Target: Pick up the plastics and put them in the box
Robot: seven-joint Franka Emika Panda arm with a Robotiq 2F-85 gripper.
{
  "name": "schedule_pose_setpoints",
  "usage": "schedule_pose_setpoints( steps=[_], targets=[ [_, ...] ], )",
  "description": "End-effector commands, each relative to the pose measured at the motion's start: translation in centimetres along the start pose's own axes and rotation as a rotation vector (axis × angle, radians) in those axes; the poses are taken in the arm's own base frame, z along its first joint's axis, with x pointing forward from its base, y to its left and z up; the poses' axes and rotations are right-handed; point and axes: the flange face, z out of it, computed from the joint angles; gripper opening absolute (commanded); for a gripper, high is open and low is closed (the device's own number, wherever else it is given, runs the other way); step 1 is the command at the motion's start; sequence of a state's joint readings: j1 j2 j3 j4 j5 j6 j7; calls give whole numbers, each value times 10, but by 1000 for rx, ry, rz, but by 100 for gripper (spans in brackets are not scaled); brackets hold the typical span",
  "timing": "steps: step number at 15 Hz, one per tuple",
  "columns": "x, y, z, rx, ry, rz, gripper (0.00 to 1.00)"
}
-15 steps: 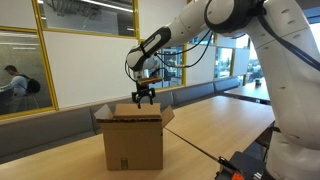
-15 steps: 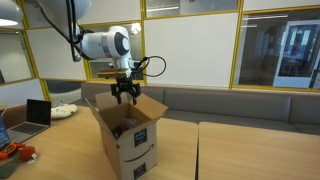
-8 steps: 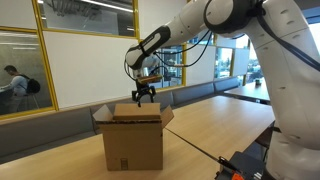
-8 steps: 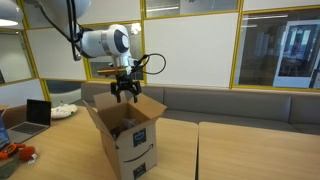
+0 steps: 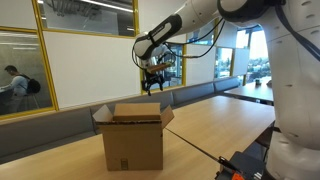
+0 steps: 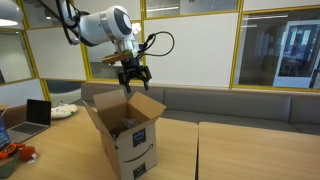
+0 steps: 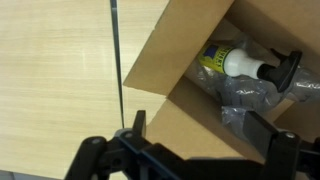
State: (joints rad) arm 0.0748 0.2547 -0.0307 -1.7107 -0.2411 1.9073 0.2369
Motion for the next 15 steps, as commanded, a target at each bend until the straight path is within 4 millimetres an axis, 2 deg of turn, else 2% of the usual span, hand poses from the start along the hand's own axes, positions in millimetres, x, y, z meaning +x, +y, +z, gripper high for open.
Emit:
schedule_pose_setpoints(
  steps=[1,6,10,15],
  targets=[
    [-53,45,-25,-39,45,73,100],
    [-131,106,-15,-48,37,194,100],
    [-201,140,1,47,34,175,100],
    [-259,169,-13,199,122,86,100]
  ],
)
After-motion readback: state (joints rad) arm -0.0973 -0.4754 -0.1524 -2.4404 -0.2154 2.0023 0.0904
